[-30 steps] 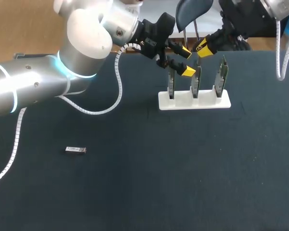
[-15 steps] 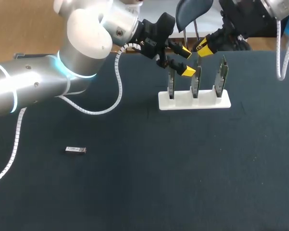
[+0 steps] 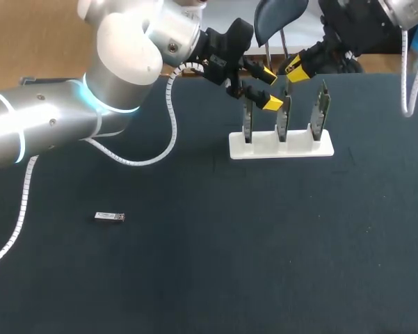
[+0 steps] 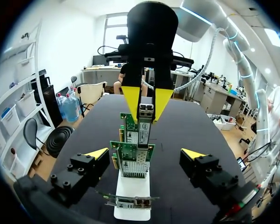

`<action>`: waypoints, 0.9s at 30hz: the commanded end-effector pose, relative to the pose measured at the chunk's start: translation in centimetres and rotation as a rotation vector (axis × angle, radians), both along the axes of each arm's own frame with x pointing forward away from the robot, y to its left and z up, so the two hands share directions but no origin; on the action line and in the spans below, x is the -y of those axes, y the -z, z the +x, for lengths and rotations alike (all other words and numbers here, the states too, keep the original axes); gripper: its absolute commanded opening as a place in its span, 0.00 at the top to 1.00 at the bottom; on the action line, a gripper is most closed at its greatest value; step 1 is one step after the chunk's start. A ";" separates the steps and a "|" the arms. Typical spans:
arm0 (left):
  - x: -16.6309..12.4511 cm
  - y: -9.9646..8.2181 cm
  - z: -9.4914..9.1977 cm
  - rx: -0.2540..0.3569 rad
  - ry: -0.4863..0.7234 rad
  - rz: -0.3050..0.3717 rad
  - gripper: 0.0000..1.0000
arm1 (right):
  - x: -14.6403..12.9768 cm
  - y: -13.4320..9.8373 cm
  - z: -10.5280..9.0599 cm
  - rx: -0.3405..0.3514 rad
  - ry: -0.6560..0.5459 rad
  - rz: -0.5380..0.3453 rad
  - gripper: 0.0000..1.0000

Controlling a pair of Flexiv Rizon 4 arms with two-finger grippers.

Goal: Pick up the optical module with the left hand, and insert it into the network port with the right hand.

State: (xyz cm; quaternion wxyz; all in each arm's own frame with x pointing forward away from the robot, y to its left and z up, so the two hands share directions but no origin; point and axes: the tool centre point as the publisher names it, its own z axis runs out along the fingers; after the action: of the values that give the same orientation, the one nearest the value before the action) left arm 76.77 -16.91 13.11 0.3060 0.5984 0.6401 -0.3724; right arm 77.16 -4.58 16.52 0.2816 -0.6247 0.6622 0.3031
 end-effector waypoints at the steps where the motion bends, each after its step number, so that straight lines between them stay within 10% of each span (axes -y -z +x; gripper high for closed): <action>1: 0.1 0.0 0.1 -0.001 0.003 0.003 0.00 | -0.1 0.3 -0.1 0.002 0.005 0.004 1.00; 27: 0.1 0.0 0.1 -0.001 0.003 0.003 0.00 | -0.1 0.3 0.0 0.000 0.022 0.011 1.00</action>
State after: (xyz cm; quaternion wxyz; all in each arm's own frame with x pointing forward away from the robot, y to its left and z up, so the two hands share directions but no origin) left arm 76.77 -16.91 13.11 0.3060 0.5984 0.6400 -0.3724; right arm 77.33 -4.39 16.50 0.2856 -0.6158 0.6682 0.3045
